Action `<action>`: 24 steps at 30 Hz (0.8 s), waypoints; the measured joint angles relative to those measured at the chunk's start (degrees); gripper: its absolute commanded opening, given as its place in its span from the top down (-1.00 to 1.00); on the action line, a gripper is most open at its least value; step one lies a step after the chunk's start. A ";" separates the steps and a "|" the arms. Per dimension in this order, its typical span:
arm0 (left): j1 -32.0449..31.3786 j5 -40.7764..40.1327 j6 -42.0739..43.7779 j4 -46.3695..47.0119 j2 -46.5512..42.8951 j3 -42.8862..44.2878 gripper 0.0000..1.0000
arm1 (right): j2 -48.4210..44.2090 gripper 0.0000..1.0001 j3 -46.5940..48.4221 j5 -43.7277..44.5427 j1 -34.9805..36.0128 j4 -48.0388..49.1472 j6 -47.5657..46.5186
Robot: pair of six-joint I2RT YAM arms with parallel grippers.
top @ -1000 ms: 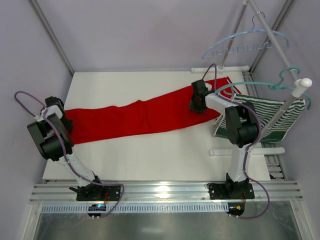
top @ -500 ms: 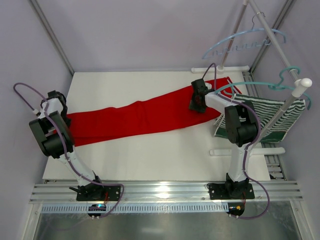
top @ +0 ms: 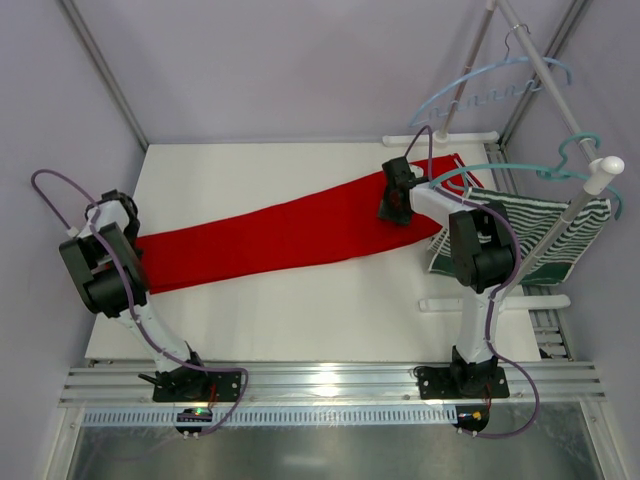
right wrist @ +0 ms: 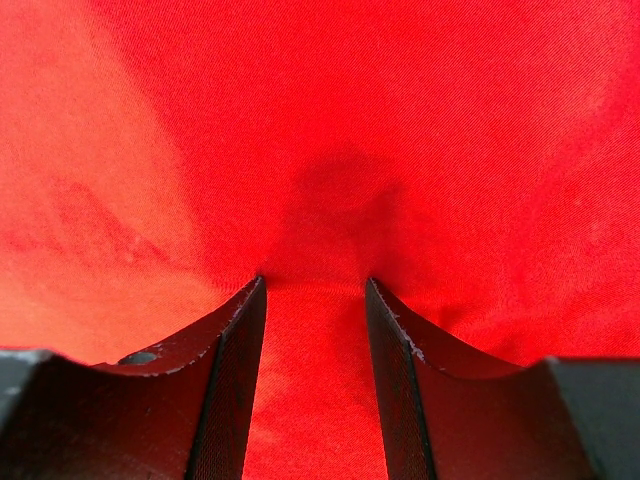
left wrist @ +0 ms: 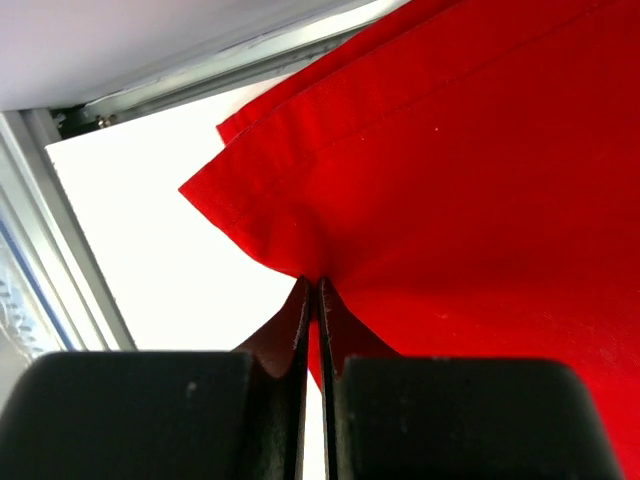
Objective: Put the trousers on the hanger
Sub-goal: Fold the trousers
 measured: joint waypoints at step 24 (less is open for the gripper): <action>0.15 -5.55 -4.85 -2.27 -1.73 -5.68 0.13 | 0.00 0.04 0.00 0.24 -0.07 -0.02 -0.26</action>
